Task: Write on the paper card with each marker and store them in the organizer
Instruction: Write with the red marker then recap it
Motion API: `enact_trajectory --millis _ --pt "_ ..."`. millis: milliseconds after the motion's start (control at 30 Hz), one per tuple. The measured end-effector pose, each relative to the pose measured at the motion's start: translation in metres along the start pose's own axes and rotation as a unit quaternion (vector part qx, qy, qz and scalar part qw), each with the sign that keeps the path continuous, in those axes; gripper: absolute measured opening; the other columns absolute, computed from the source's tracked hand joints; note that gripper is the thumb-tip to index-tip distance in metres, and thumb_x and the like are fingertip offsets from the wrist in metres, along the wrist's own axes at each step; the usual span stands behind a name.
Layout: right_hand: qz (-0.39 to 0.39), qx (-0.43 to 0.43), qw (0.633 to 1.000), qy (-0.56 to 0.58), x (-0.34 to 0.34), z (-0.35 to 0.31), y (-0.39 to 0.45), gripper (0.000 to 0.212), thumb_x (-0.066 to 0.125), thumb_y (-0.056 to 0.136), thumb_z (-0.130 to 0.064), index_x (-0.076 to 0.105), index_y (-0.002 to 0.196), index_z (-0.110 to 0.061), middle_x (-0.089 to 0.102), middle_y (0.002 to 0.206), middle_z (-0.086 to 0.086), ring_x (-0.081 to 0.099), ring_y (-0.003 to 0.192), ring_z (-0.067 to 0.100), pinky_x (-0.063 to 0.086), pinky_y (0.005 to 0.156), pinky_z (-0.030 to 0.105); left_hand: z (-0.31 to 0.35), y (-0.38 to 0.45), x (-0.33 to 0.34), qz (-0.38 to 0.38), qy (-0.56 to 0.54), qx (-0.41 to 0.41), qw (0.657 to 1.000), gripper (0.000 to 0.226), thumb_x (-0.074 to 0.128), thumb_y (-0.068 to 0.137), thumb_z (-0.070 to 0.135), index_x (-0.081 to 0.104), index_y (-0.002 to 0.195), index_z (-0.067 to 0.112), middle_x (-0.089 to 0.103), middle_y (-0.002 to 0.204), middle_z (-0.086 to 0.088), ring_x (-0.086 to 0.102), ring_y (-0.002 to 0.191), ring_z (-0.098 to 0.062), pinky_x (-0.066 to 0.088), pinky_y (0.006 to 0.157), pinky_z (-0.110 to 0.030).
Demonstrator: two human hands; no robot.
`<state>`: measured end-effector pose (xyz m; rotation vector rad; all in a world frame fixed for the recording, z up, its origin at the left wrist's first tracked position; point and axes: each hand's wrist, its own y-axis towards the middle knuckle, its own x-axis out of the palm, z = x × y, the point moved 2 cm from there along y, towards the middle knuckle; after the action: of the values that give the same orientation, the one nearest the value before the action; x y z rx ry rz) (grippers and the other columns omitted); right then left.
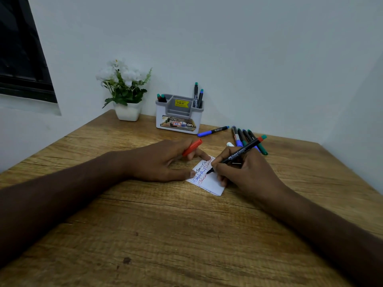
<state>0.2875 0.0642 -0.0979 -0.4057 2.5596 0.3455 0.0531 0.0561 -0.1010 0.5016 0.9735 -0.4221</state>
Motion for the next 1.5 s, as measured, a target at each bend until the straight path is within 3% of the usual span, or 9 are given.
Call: enact_trajectory --millis 267,467,600,867,967,1067,1200,1367,1500 --pt "0.008 0.009 1.0 0.014 -0.001 0.002 0.002 0.003 0.075 0.095 -0.015 0.078 0.094 -0.016 0.08 0.075 0.005 0.076 0.065 0.014 0.063 0.073 0.033 0.007 -0.001 -0.001 -0.004 0.003 -0.004 1.0 0.023 0.069 0.102 0.031 0.046 0.108 0.034 0.052 0.118 0.052 0.055 0.111 0.017 0.039 0.082 -0.002" --pt "0.013 0.012 1.0 0.019 0.0 0.003 0.003 0.004 0.075 0.094 -0.014 0.078 0.091 -0.015 0.08 0.075 0.008 0.076 0.067 0.016 0.066 0.079 0.041 0.003 -0.001 -0.001 -0.002 0.0 0.005 1.0 0.028 0.069 0.102 0.033 0.053 0.12 0.019 0.052 0.124 0.05 0.055 0.116 0.015 0.04 0.085 -0.003" --pt "0.014 0.021 0.999 0.031 -0.001 0.004 0.004 0.004 0.075 0.096 -0.013 0.077 0.093 -0.013 0.08 0.075 0.007 0.076 0.066 0.015 0.065 0.074 0.035 0.001 0.0 -0.001 -0.001 0.005 0.009 1.0 0.028 0.068 0.102 0.034 0.053 0.119 0.018 0.055 0.128 0.042 0.055 0.117 0.014 0.04 0.085 -0.004" --pt "0.021 0.022 0.999 0.019 -0.001 0.003 0.003 0.004 0.074 0.096 -0.015 0.076 0.094 -0.013 0.081 0.075 0.007 0.078 0.068 0.018 0.067 0.077 0.037 0.006 0.0 -0.002 -0.006 0.03 0.016 0.999 0.025 0.07 0.102 0.03 0.053 0.113 0.016 0.049 0.116 0.056 0.053 0.112 0.017 0.04 0.084 -0.004" --pt "0.018 0.017 0.999 0.039 -0.001 0.003 0.002 0.005 0.074 0.094 -0.011 0.076 0.09 -0.007 0.079 0.073 0.01 0.076 0.066 0.022 0.066 0.073 0.036 0.008 0.0 -0.001 0.007 0.055 0.027 0.998 0.022 0.071 0.101 0.032 0.051 0.105 0.023 0.053 0.109 0.045 0.055 0.106 0.011 0.039 0.08 -0.007" --pt "0.036 0.013 0.978 0.207 -0.004 0.002 0.002 0.005 0.073 0.093 0.003 0.075 0.097 0.001 0.078 0.081 0.017 0.076 0.074 0.025 0.064 0.075 0.034 0.007 0.0 -0.001 0.007 0.073 0.029 0.997 0.021 0.07 0.1 0.036 0.051 0.102 0.028 0.055 0.1 0.024 0.057 0.097 -0.005 0.044 0.077 -0.019" --pt "0.047 0.006 0.93 0.366 -0.008 -0.004 -0.003 0.017 0.057 0.098 0.009 0.073 0.093 0.004 0.076 0.089 0.018 0.078 0.082 0.027 0.067 0.074 0.031 0.008 0.0 0.0 -0.004 0.087 0.027 0.996 0.019 0.064 0.103 0.04 0.05 0.097 0.031 0.055 0.095 0.02 0.055 0.091 -0.007 0.045 0.074 -0.026" --pt "0.046 -0.012 0.933 0.356 -0.007 -0.009 -0.007 0.021 0.054 0.1 0.009 0.072 0.092 0.004 0.078 0.088 0.016 0.079 0.08 0.027 0.068 0.073 0.033 0.01 0.001 0.002 -0.006 0.089 0.007 0.996 0.034 0.039 0.106 0.057 0.055 0.108 0.028 0.058 0.096 0.015 0.055 0.09 -0.006 0.048 0.078 -0.03" --pt "0.051 -0.026 0.941 0.334 -0.007 -0.008 -0.006 0.013 0.061 0.099 0.007 0.07 0.091 0.001 0.078 0.087 0.018 0.078 0.077 0.027 0.068 0.073 0.032 0.007 0.002 0.003 -0.004 0.09 0.004 0.996 0.029 0.039 0.107 0.058 0.054 0.105 0.033 0.057 0.093 0.018 0.055 0.089 -0.003 0.041 0.073 -0.021"
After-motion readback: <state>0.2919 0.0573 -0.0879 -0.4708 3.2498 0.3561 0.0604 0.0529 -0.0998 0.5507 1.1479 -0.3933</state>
